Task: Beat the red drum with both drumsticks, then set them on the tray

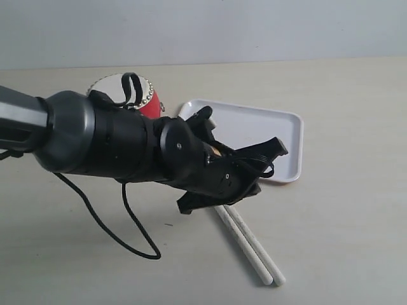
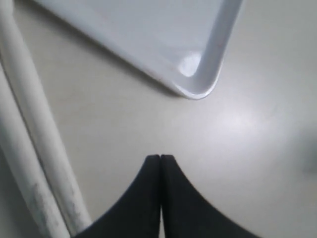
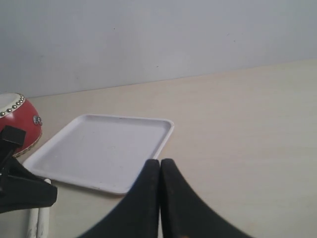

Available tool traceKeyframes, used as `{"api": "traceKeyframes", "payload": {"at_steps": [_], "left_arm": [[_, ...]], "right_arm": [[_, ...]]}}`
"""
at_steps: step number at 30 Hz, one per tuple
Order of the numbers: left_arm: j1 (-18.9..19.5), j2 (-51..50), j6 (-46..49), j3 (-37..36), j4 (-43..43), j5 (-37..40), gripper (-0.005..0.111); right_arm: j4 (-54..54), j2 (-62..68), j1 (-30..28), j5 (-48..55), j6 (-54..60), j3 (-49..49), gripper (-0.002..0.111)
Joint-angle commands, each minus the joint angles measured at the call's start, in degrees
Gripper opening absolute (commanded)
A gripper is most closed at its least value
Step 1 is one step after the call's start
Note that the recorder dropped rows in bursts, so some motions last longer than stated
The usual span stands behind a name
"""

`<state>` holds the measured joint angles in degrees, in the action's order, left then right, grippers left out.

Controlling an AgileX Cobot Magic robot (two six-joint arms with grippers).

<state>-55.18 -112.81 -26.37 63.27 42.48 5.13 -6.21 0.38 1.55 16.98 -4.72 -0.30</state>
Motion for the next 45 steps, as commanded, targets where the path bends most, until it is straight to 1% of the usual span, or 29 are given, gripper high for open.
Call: {"api": "traceKeyframes", "payload": {"at_steps": [1, 3, 5, 7, 9, 13, 16, 21, 23, 25, 26, 27, 28, 29, 31, 33, 34, 35, 36, 38, 39, 40, 43, 45], "left_arm": [[-3.4, 1.8, 10.2, 0.3, -1.9, -12.8, 0.0], [-5.8, 2.3, 15.8, 0.3, -1.9, -19.2, 0.0], [-7.9, 2.9, 19.6, 0.3, -1.9, -23.9, 0.0], [-9.7, 3.8, 23.1, 0.3, -1.9, -26.6, 0.0], [-11.0, 5.5, 27.8, 0.3, -1.9, -27.5, 0.0], [-12.7, 9.7, 36.3, 0.3, -1.9, -26.5, 0.0], [-13.4, 13.7, 41.0, 0.3, -1.9, -23.6, 0.0], [-14.2, 18.7, 43.8, 0.3, -1.9, -21.4, 0.0], [-14.2, 21.5, 45.5, 0.3, -2.1, -19.4, 0.0], [-14.2, 24.3, 45.2, 0.4, -4.8, -16.1, 0.0], [-13.9, 25.9, 40.5, 1.8, -10.1, -11.5, 0.0], [-13.9, 27.5, 31.3, 2.6, -18.4, -9.5, 0.0], [-13.9, 28.0, 25.4, 3.0, -22.2, -8.5, 0.0], [-13.9, 28.7, 16.9, 3.6, -27.7, -6.8, 0.0], [-13.9, 29.7, -11.5, 5.7, -43.9, 2.0, 0.0], [-13.9, 29.6, -29.1, 7.1, -53.6, 9.6, 0.0], [-13.9, 29.2, -44.2, 8.1, -61.7, 18.8, 0.0], [-14.3, 28.9, -53.1, 8.6, -67.0, 25.4, 0.0], [-15.5, 27.7, -68.3, 10.0, -74.6, 42.6, 0.0], [-16.0, 25.2, -78.4, 12.3, -77.0, 59.5, 0.0], [-16.0, 24.4, -78.8, 12.7, -77.0, 59.9, 0.0], [-16.0, 23.9, -78.8, 12.9, -77.0, 58.4, 0.0], [-16.0, 22.0, -78.9, 13.2, -75.7, 49.8, 0.0], [-16.0, 20.0, -78.9, 13.7, -72.1, 46.0, 0.0]], "right_arm": [[0.1, -0.4, -0.2, -0.4, 0.1, 0.3, 0.0], [0.1, -0.4, -0.2, -0.4, 0.1, 0.3, 0.0], [0.1, -0.4, -0.2, -0.4, 0.1, 0.3, 0.0], [0.1, -0.4, -0.2, -0.4, 0.1, 0.3, 0.0], [0.1, -0.4, -0.2, -0.4, 0.1, 0.3, 0.0], [0.1, -0.4, -0.2, -0.4, 0.1, 0.3, 0.0], [0.1, -0.4, -0.2, -0.4, 0.1, 0.3, 0.0], [0.1, -0.4, -0.2, -0.4, 0.1, 0.3, 0.0], [0.1, -0.4, -0.2, -0.4, 0.1, 0.3, 0.0], [0.1, -0.4, -0.2, -0.4, 0.1, 0.3, 0.0], [0.1, -0.4, -0.2, -0.4, 0.1, 0.3, 0.0], [0.1, -0.4, -0.2, -0.4, 0.1, 0.3, 0.0], [0.1, -0.4, -0.2, -0.4, 0.1, 0.3, 0.0], [0.1, -0.4, -0.2, -0.4, 0.1, 0.3, 0.0], [0.1, -0.4, -0.2, -0.4, 0.1, 0.3, 0.0], [0.1, -0.4, -0.2, -0.4, 0.1, 0.3, 0.0], [0.1, -0.4, -0.2, -0.4, 0.1, 0.3, 0.0], [0.1, -0.4, -0.2, -0.4, 0.1, 0.3, 0.0], [0.1, -0.4, -0.2, -0.4, 0.1, 0.3, 0.0], [0.1, -0.4, -0.2, -0.4, 0.1, 0.3, 0.0], [0.1, -0.4, -0.2, -0.4, 0.1, 0.3, 0.0], [0.1, -0.4, -0.2, -0.4, 0.1, 0.3, 0.0], [0.1, -0.4, -0.2, -0.4, 0.1, 0.3, 0.0], [0.1, -0.4, -0.2, -0.4, 0.1, 0.3, 0.0]]}}
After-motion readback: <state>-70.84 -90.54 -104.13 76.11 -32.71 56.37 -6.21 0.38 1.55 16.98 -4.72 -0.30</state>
